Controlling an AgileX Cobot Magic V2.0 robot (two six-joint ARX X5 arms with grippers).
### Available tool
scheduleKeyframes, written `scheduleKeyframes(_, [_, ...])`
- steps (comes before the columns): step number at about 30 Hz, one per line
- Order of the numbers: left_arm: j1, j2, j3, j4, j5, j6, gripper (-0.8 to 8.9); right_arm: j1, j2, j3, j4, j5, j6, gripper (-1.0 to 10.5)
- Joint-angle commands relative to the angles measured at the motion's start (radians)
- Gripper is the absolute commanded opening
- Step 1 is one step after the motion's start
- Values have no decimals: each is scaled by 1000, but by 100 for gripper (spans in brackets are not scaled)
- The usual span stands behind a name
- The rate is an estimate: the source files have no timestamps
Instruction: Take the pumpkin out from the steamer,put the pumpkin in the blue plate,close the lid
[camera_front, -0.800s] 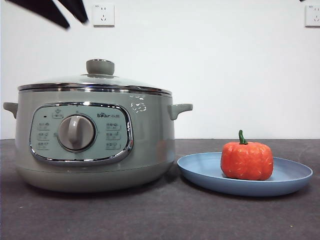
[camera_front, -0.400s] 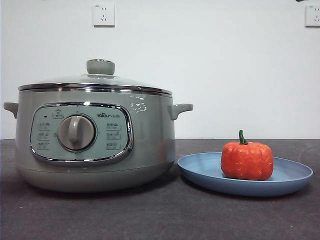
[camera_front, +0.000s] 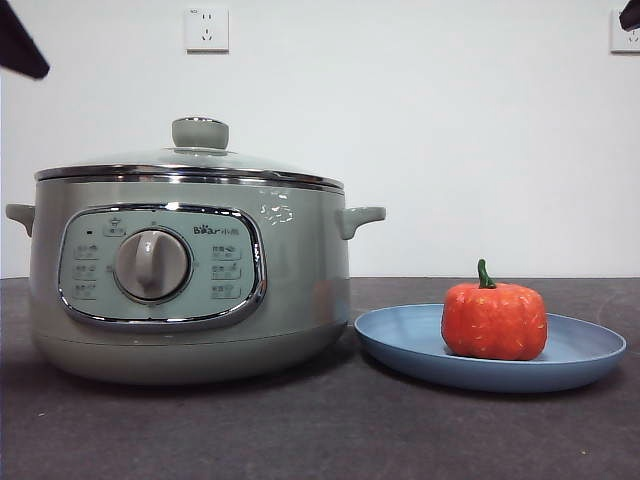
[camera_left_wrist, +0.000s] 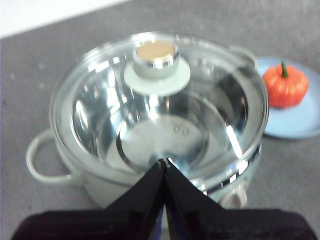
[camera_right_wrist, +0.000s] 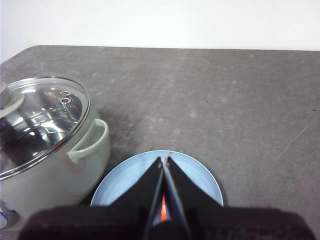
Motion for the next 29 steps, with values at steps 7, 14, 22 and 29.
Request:
scheduleKeyframes(7, [-3,-3,-1,-5,7,-2,-3,1,-3,-6,-8,0,9,-16])
scheduleKeyframes(14, [24,-150,-4,-87,-12,9,-3,1,-3,-6,-8,0,9,-16])
scheduleKeyframes(22, [277,-536,-246,152,3,-21,-3,0,-3,-6,-8,0,9,-16])
scheduleKeyframes(29, [499,-639,-494,279,40,-43,-3,0,-3,-6,-12,0,9,-16])
